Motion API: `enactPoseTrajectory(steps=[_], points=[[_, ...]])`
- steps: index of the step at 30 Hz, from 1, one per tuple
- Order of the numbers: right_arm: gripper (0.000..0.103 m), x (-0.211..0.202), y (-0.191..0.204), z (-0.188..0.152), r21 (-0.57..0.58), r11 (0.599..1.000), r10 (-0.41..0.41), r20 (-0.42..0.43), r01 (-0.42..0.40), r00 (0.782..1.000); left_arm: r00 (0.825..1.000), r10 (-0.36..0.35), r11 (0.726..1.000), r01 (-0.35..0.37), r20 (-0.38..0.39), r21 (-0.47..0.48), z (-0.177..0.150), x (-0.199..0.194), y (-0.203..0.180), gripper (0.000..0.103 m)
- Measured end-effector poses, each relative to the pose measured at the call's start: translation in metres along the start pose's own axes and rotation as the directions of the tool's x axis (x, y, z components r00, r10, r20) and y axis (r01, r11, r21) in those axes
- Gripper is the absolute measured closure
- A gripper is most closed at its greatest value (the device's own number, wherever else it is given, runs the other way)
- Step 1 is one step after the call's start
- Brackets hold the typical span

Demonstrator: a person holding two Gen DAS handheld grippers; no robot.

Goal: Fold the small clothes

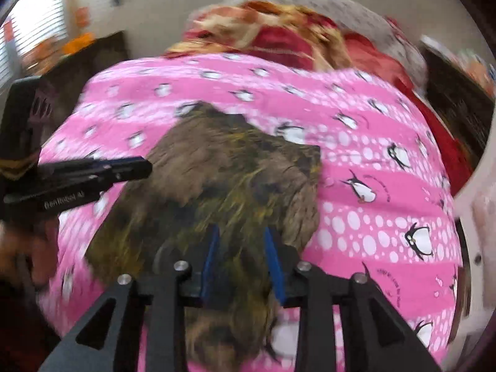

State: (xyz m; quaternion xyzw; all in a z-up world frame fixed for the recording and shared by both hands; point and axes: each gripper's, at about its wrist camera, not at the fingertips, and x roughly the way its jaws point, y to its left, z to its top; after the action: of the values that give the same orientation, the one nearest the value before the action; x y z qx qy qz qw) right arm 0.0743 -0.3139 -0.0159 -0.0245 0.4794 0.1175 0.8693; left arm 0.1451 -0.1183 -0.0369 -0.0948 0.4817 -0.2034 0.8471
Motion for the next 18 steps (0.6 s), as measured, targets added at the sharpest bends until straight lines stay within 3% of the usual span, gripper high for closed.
enactPoseTrajectory(steps=[1, 3, 4, 7, 9, 13, 15, 18], points=[[0.072, 0.012, -0.002, 0.001, 0.004, 1.000, 0.006, -0.029, -0.006, 1.000, 1.000, 0.006, 1.000, -0.006, -0.028, -0.019, -0.003, 0.012, 0.006, 0.103], [0.071, 0.046, -0.013, -0.006, 0.043, 0.998, 0.041, -0.105, -0.037, 0.994, 1.000, -0.022, 1.000, 0.022, 0.017, -0.017, -0.012, 0.012, 0.015, 0.103], [0.071, 0.046, -0.017, -0.009, 0.044, 0.997, 0.068, -0.072, -0.065, 0.995, 0.999, -0.029, 1.000, 0.029, 0.022, 0.001, -0.014, 0.009, 0.016, 0.103], [0.071, 0.033, -0.021, -0.001, 0.031, 0.994, 0.106, -0.108, -0.103, 0.989, 0.999, -0.026, 1.000, 0.027, 0.034, -0.010, -0.004, -0.003, 0.016, 0.103], [0.071, 0.023, -0.024, 0.012, 0.030, 0.994, 0.103, -0.091, -0.100, 0.991, 0.996, -0.008, 1.000, 0.010, 0.085, -0.021, 0.016, -0.010, 0.011, 0.103], [0.054, 0.022, -0.038, 0.051, 0.169, 0.986, 0.004, 0.000, -0.004, 1.000, 0.992, 0.000, 1.000, 0.002, 0.128, -0.020, 0.063, 0.008, -0.003, 0.103], [0.054, 0.044, -0.043, 0.064, 0.255, 0.965, -0.068, 0.004, 0.065, 0.998, 0.993, 0.002, 1.000, 0.001, 0.118, -0.020, 0.074, 0.027, -0.011, 0.103], [0.054, 0.088, -0.046, 0.063, 0.313, 0.943, -0.111, -0.017, 0.110, 0.994, 0.992, 0.068, 0.998, -0.069, 0.103, 0.012, 0.078, 0.058, -0.013, 0.103]])
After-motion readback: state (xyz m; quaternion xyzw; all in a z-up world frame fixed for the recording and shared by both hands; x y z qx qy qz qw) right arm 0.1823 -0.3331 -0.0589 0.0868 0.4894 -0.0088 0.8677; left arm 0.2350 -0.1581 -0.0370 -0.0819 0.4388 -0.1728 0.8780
